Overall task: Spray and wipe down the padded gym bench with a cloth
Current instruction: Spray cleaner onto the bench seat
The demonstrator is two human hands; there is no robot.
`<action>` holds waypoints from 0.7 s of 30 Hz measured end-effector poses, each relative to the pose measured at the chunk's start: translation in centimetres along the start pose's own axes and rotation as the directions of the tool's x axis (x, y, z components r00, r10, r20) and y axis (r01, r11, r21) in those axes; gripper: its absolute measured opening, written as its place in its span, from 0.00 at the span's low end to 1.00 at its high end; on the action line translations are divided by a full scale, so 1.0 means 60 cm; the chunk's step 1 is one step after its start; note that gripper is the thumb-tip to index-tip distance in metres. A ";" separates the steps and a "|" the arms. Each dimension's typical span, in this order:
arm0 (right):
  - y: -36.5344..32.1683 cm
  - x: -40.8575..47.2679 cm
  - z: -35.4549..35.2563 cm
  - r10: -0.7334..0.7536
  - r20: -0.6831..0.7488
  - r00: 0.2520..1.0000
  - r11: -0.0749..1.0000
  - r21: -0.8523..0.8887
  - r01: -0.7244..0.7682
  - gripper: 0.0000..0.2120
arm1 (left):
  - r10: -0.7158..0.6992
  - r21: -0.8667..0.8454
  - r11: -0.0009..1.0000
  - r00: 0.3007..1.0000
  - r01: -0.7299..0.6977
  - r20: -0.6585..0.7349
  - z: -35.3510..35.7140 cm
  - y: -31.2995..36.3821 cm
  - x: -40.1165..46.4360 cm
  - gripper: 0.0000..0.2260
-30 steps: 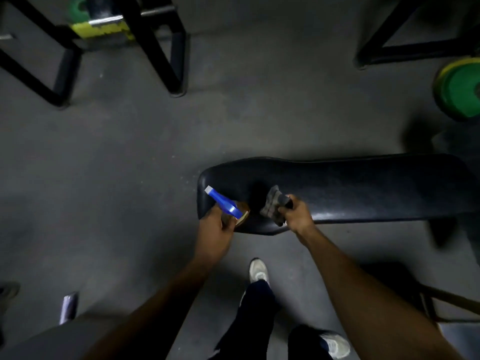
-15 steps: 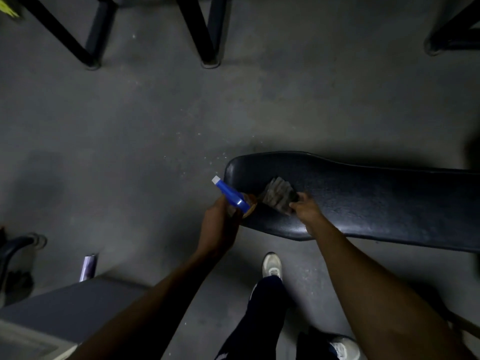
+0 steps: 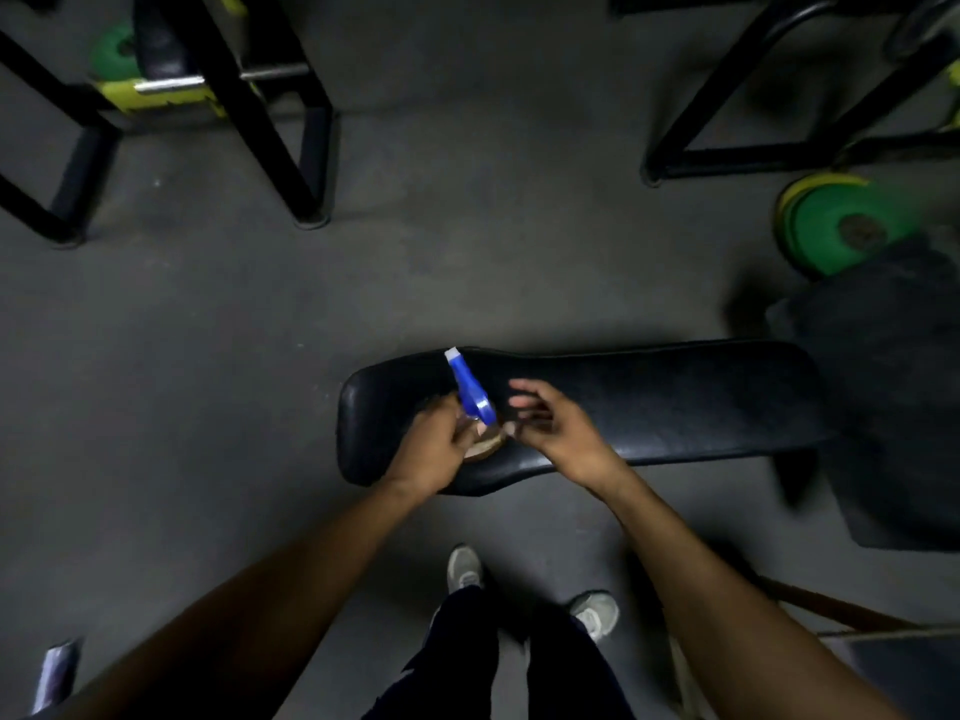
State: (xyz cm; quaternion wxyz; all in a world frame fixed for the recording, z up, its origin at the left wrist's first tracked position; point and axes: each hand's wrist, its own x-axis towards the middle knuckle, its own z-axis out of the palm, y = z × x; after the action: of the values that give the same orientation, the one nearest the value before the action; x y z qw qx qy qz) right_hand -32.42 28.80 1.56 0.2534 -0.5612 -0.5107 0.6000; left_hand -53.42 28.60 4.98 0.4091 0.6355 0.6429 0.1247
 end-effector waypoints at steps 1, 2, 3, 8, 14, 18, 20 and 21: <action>-0.012 -0.018 -0.021 -0.045 -0.001 0.999 0.999 -0.025 0.045 0.30 | 0.039 0.017 0.999 0.999 -0.040 0.017 0.013 0.032 0.000 0.15; -0.021 -0.036 -0.043 -0.093 -0.011 0.996 0.994 -0.063 0.092 0.32 | 0.088 0.042 0.995 0.995 -0.090 0.040 0.028 0.065 0.000 0.14; -0.027 -0.054 -0.066 -0.146 -0.025 0.989 0.985 -0.097 0.142 0.33 | 0.132 0.064 0.989 0.989 -0.137 0.068 0.043 0.099 -0.002 0.15; -0.029 -0.149 -0.189 -0.306 -0.121 0.944 0.925 -0.273 0.265 0.30 | 0.271 0.022 0.959 0.938 -0.282 0.216 0.131 0.233 -0.009 0.18; 0.003 -0.265 -0.321 -0.341 -0.323 0.883 0.923 -0.293 0.249 0.26 | 0.285 -0.171 0.956 0.890 -0.238 0.356 0.242 0.347 -0.007 0.24; 0.016 -0.310 -0.382 -0.310 -0.498 0.810 0.950 -0.196 0.243 0.24 | 0.283 -0.222 0.954 0.847 -0.201 0.451 0.299 0.405 0.007 0.19; 0.024 -0.324 -0.405 -0.260 -0.568 0.781 0.965 -0.120 0.233 0.22 | 0.284 -0.238 0.953 0.833 -0.190 0.474 0.323 0.426 0.017 0.17; 0.028 -0.329 -0.414 -0.241 -0.596 0.766 0.968 -0.095 0.231 0.22 | 0.284 -0.244 0.952 0.829 -0.185 0.482 0.334 0.435 0.024 0.16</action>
State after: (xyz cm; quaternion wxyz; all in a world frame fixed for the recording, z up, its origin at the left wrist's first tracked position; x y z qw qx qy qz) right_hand -4.05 19.06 11.99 0.4713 -0.6563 -0.4745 0.3492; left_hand -20.82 26.95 9.50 0.6040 0.6788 0.4132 0.0608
